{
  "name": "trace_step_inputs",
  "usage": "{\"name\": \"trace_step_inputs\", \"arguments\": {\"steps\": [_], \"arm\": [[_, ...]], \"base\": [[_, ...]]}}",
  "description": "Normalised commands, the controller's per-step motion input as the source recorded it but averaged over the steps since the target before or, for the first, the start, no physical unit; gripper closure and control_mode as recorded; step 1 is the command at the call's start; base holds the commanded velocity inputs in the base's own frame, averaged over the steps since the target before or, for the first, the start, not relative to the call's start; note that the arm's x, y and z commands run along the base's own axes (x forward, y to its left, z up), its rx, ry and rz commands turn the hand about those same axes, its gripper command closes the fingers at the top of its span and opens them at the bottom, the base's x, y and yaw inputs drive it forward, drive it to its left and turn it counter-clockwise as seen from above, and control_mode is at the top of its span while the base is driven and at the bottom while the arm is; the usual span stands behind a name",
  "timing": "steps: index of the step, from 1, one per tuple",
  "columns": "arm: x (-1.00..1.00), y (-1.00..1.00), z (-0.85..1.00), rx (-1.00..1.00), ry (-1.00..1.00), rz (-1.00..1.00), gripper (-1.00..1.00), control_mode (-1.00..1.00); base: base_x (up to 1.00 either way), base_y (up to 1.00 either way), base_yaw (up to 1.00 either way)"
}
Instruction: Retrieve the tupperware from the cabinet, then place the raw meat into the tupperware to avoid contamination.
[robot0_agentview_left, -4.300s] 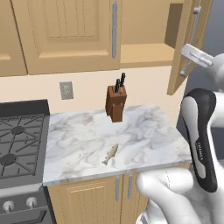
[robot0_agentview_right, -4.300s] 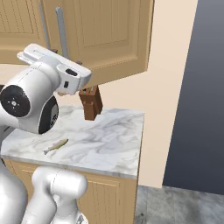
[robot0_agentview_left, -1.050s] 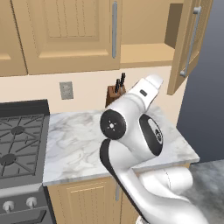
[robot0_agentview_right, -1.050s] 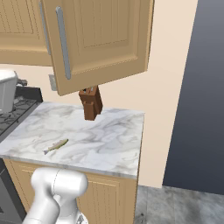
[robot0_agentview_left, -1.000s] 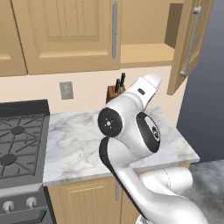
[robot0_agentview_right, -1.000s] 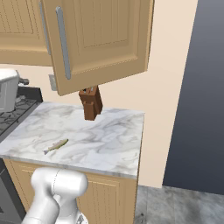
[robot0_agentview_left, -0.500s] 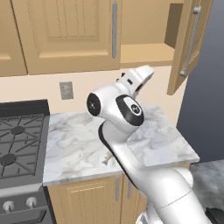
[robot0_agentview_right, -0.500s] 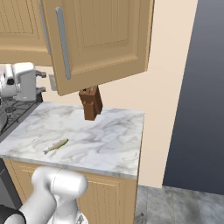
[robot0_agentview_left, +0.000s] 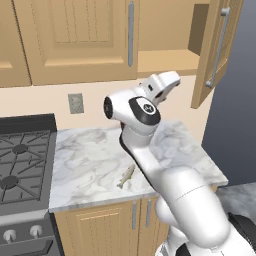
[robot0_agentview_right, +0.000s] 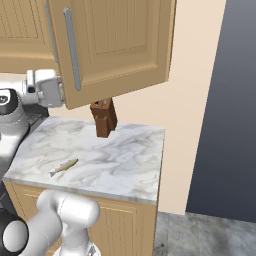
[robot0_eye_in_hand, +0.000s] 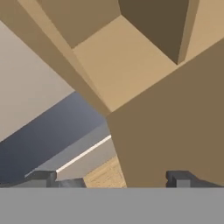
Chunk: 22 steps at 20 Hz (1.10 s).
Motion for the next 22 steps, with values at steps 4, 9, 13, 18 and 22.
{"name": "trace_step_inputs", "arguments": {"steps": [4, 9, 13, 18, 22], "arm": [[0.09, -0.55, 0.02, 0.00, -0.12, -0.10, -1.00, -1.00], [-0.01, -0.71, 0.07, 0.00, -0.11, -0.05, -1.00, -1.00], [-0.12, -0.79, 0.06, 0.00, -0.10, -0.02, -1.00, -1.00], [-0.18, -0.84, 0.04, 0.01, -0.09, -0.01, -1.00, -1.00], [-0.12, -0.82, 0.03, 0.01, -0.08, 0.00, -1.00, -1.00]], "base": [[0.00, 0.00, 0.00], [0.00, 0.00, 0.00], [0.00, 0.00, 0.00], [0.00, 0.00, 0.00], [0.00, 0.00, 0.00]]}}
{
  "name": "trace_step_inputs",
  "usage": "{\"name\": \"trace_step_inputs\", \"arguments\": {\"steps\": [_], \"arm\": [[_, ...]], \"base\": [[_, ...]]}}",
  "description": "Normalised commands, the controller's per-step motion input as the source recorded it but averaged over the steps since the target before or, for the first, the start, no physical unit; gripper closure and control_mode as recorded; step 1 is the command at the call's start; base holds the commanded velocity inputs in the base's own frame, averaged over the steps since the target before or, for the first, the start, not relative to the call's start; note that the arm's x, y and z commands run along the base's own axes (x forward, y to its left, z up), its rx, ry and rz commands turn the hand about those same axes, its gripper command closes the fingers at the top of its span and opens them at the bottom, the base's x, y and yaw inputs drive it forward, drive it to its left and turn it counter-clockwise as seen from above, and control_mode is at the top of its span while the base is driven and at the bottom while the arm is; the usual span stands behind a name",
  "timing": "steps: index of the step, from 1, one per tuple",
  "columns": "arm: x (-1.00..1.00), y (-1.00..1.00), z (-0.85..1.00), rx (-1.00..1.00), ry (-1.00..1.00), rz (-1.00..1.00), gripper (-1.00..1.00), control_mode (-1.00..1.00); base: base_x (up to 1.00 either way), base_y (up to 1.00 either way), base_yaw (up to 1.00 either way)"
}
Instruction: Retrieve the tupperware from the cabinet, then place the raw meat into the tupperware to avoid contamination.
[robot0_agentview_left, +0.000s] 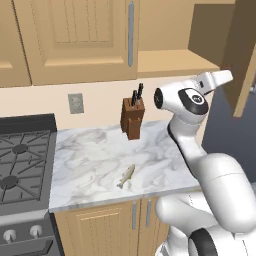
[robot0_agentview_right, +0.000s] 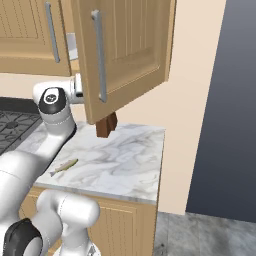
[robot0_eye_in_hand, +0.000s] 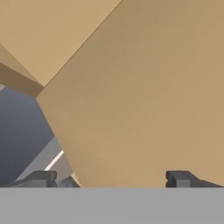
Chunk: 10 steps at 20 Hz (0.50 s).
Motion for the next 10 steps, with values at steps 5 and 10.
{"name": "trace_step_inputs", "arguments": {"steps": [5, 10], "arm": [[0.02, -0.78, 0.00, 0.00, -0.07, -0.02, -1.00, -1.00], [0.21, -0.70, 0.00, 0.00, -0.06, -0.02, -1.00, -1.00]], "base": [[0.00, 0.00, 0.00], [0.00, 0.00, 0.00]]}}
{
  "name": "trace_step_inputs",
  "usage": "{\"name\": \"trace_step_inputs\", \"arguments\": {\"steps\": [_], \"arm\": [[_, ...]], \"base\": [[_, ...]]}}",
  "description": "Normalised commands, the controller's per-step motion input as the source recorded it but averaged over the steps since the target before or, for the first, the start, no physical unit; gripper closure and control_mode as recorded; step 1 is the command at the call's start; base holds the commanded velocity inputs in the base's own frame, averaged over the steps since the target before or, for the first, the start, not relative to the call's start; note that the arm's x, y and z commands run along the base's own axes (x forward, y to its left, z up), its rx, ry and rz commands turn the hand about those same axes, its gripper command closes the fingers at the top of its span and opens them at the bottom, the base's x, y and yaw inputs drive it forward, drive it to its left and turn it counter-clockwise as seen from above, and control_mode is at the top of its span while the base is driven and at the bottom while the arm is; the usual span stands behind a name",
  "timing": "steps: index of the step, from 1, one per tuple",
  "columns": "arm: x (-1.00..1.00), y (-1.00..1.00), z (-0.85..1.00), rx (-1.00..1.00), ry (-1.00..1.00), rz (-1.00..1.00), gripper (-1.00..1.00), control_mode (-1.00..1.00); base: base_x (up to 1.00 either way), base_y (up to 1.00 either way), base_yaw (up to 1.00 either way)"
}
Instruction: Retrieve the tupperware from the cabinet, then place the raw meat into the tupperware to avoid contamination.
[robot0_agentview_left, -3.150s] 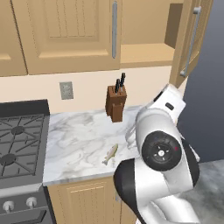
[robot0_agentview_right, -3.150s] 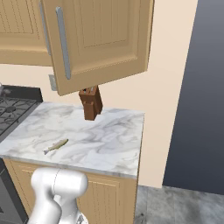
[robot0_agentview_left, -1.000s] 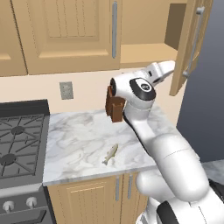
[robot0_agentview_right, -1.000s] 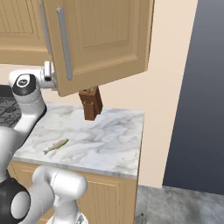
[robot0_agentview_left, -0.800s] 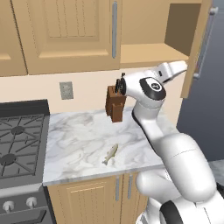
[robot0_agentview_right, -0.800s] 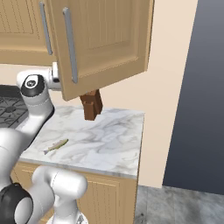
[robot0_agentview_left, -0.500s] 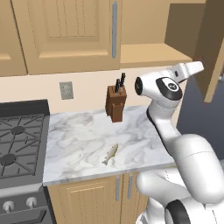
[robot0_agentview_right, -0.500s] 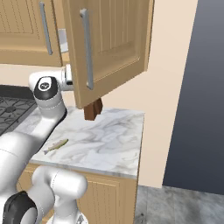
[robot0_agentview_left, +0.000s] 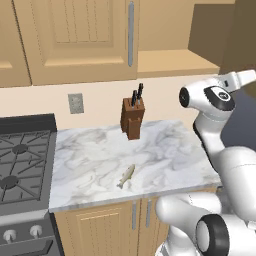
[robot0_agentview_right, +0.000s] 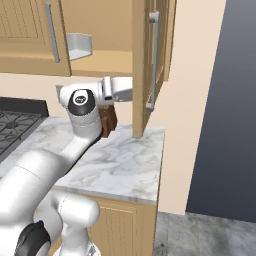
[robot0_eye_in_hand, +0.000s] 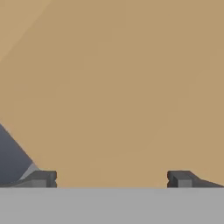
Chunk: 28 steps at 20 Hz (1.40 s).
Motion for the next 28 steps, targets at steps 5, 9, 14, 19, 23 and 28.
{"name": "trace_step_inputs", "arguments": {"steps": [5, 9, 14, 19, 23, 28], "arm": [[0.56, -0.56, -0.02, 0.00, -0.03, 0.00, -1.00, -1.00], [0.60, -0.53, 0.00, 0.00, -0.03, 0.02, -1.00, -1.00], [0.19, -0.22, 0.00, 0.06, -0.03, 0.06, -1.00, -1.00], [-0.35, 0.56, -0.20, 0.06, -0.02, 0.18, -1.00, -1.00], [-0.34, 0.75, -0.23, 0.06, 0.00, 0.19, -1.00, -1.00], [-0.27, 0.75, -0.11, 0.06, 0.04, 0.19, -1.00, -1.00]], "base": [[0.00, 0.00, 0.00], [0.00, 0.00, 0.00], [0.00, 0.00, 0.00], [0.00, 0.00, 0.00], [0.00, 0.00, 0.00], [0.00, 0.00, 0.00]]}}
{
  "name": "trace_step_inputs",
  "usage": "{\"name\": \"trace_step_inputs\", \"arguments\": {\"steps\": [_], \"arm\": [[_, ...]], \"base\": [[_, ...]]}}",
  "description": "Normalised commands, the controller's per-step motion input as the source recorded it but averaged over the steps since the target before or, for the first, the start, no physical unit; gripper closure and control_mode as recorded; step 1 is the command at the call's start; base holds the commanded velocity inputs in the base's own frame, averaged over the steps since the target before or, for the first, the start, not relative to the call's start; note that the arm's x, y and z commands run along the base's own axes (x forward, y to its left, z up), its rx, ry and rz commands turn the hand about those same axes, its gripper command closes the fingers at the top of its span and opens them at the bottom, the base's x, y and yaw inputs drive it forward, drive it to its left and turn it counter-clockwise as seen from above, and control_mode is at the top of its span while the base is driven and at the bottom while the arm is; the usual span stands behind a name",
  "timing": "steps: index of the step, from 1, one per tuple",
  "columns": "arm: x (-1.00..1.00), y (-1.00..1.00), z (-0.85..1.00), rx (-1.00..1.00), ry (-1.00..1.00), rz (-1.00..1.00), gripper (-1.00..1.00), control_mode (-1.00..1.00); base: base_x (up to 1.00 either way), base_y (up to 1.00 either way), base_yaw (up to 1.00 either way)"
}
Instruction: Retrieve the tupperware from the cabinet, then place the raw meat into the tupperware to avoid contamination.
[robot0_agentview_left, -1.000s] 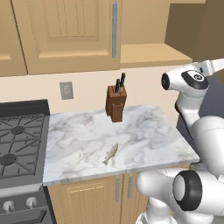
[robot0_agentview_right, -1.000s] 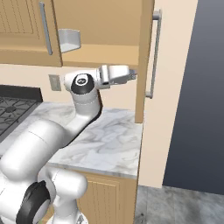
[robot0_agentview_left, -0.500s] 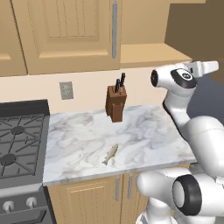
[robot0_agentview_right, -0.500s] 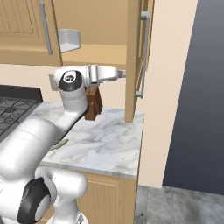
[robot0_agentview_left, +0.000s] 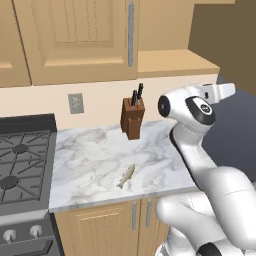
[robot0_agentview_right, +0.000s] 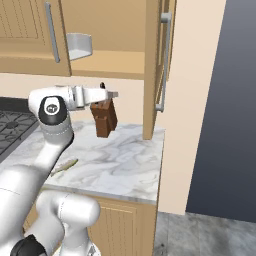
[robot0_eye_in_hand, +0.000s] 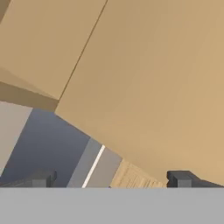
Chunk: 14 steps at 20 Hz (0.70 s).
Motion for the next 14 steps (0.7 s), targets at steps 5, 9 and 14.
{"name": "trace_step_inputs", "arguments": {"steps": [5, 9, 14], "arm": [[-0.14, 0.66, -0.01, 0.10, 0.19, 0.20, -1.00, -1.00], [-0.26, 0.39, -0.19, 0.15, 0.27, 0.21, -1.00, -1.00], [-0.24, 0.24, -0.45, 0.17, 0.30, 0.23, -1.00, -1.00]], "base": [[0.00, 0.00, 0.00], [0.00, 0.00, 0.00], [0.00, 0.00, 0.00]]}}
